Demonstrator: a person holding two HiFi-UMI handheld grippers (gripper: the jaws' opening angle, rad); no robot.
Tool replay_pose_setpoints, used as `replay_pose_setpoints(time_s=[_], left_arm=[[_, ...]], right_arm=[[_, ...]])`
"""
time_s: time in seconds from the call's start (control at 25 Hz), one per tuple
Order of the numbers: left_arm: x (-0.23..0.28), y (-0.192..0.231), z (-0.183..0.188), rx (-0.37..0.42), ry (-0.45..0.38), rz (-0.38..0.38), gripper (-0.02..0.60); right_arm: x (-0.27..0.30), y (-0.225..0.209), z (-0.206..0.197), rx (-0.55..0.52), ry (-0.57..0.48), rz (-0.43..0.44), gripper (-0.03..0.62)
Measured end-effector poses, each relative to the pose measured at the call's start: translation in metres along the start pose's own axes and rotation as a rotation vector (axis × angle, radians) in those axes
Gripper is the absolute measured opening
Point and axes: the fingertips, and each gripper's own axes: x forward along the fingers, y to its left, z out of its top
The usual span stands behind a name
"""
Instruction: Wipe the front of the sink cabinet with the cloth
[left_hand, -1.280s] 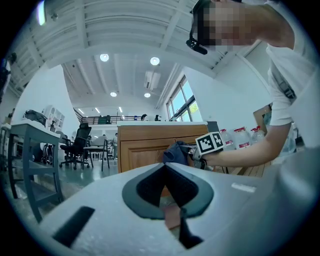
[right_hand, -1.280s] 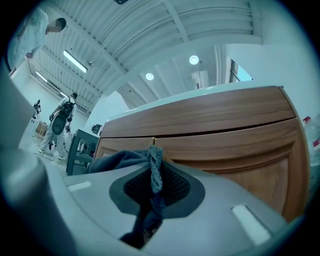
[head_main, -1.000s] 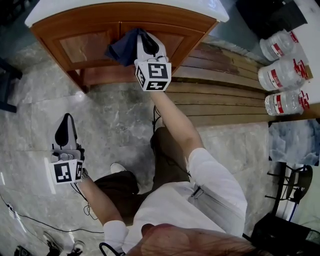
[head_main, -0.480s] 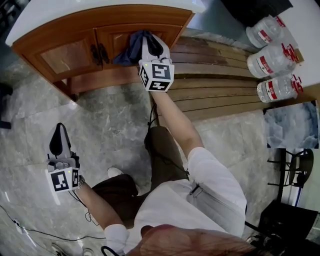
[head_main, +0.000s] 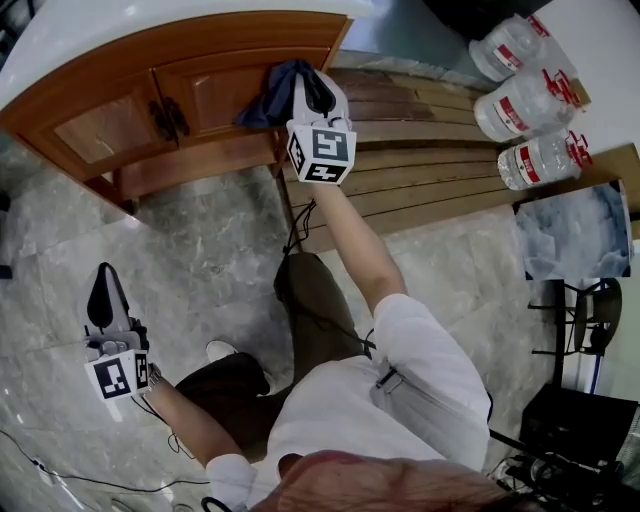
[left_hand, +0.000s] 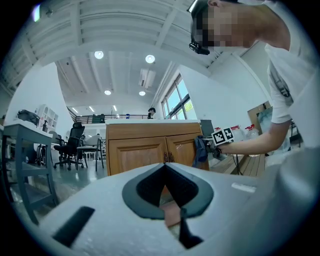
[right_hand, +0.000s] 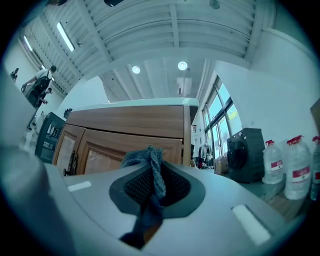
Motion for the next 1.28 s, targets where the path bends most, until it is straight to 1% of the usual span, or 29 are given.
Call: replay_pose_setpoints(time_s=[0.2, 0.36, 0.56, 0.76, 0.84, 0.92, 1.12, 1.28], left_arm=[[0.0, 0.003, -0.003, 0.002, 0.009, -0.001, 0.002], [0.0, 0.0, -0.002, 0.003, 0.005, -0.001, 0.002], [0.001, -0.009, 0.001, 0.005, 0.002, -0.004, 0.002], [0.0, -0.014, 0.009, 0.0, -0.028, 0.006, 0.002], [0.003, -0.012, 0.008, -0.011, -0.038, 0.006, 0.002], [0.004, -0.008, 0.007, -0.013, -0.036, 0.008, 0.002], [0.005, -0.01, 0.01, -0.008, -0.041, 0.008, 0.002], [-0.003, 0.002, 0.013, -0.009, -0.051, 0.032, 0.002]], right_arm=[[-0.004, -0.026, -0.002, -0.005, -0.009, -0.058, 0.043], [-0.008, -0.04, -0.005, 0.011, -0.001, -0.082, 0.043], [-0.013, -0.043, -0.002, 0.03, -0.001, -0.071, 0.043], [-0.037, -0.028, 0.012, 0.109, -0.03, -0.024, 0.043], [-0.042, -0.004, 0.015, 0.117, -0.036, 0.021, 0.043], [-0.045, 0.034, 0.015, 0.133, -0.04, 0.097, 0.043], [-0.056, 0.148, 0.01, 0.189, -0.03, 0.318, 0.043], [-0.054, 0.245, 0.009, 0.25, -0.018, 0.49, 0.043]])
